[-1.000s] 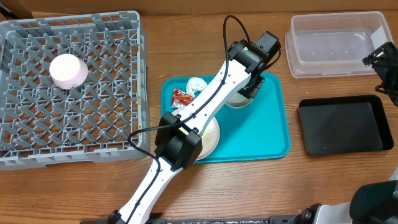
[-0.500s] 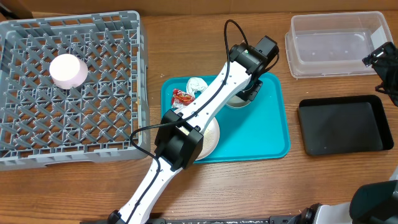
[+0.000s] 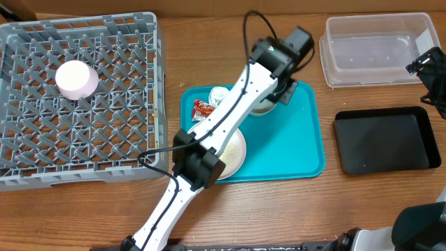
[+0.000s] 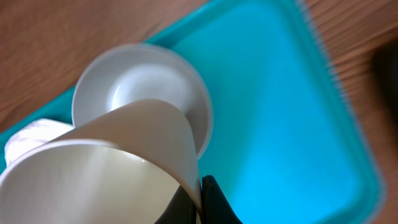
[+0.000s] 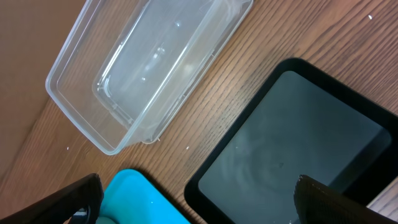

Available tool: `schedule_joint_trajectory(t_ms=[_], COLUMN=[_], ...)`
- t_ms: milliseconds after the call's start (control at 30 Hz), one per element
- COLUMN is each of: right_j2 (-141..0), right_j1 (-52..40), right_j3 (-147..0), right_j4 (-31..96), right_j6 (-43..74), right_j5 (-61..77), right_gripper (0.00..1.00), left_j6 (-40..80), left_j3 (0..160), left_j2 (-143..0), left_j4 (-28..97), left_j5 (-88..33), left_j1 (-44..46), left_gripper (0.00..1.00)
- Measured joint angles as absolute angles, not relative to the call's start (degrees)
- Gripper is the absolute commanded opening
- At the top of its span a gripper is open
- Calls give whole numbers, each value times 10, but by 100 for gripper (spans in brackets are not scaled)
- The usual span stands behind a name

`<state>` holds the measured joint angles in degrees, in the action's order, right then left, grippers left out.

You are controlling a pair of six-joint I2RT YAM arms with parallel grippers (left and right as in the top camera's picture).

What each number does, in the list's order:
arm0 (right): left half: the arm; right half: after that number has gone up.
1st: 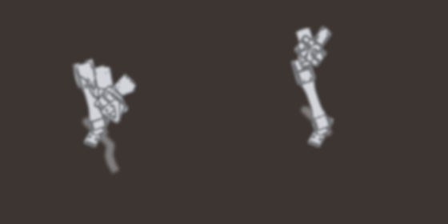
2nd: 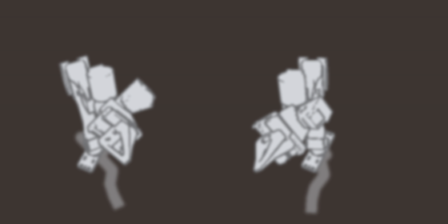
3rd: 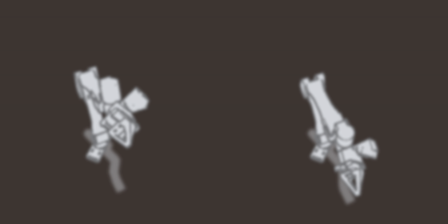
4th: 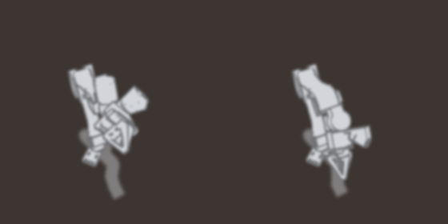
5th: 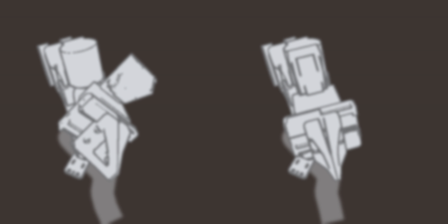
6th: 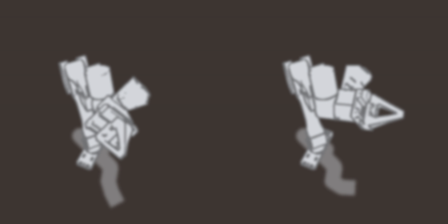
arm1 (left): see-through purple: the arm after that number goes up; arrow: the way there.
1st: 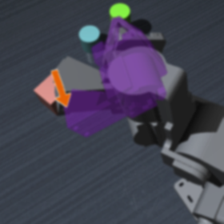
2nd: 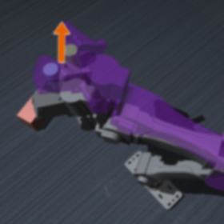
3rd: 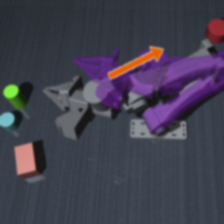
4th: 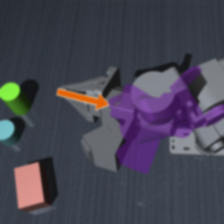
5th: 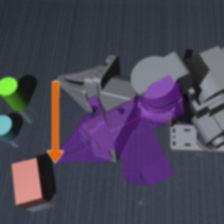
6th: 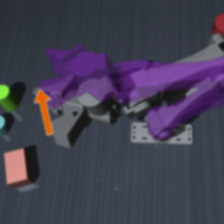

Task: Sort waste into correct bins and load items into the dishwasher
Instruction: 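Lift the white cup off the saucer and carry it left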

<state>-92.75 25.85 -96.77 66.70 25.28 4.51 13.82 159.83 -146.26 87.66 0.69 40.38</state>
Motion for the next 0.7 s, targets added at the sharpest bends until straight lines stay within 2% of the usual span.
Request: schedule_joint_trajectory(t_ms=[233,467,700], right_j2=[-927,-927,-927], right_j1=[258,258,258], right_j3=[-968,-968,-968], right_j4=[667,667,667], right_j6=[253,253,253], right_j5=[45,45,45], right_gripper=[100,100,100], left_j6=[147,133,113], left_j3=[1721,1741,1663], left_j2=[-1423,-1364,-1364], left_j4=[936,965,965], left_j5=[-142,-338,-486], left_j1=[331,106,-80], left_gripper=[4,4,4])
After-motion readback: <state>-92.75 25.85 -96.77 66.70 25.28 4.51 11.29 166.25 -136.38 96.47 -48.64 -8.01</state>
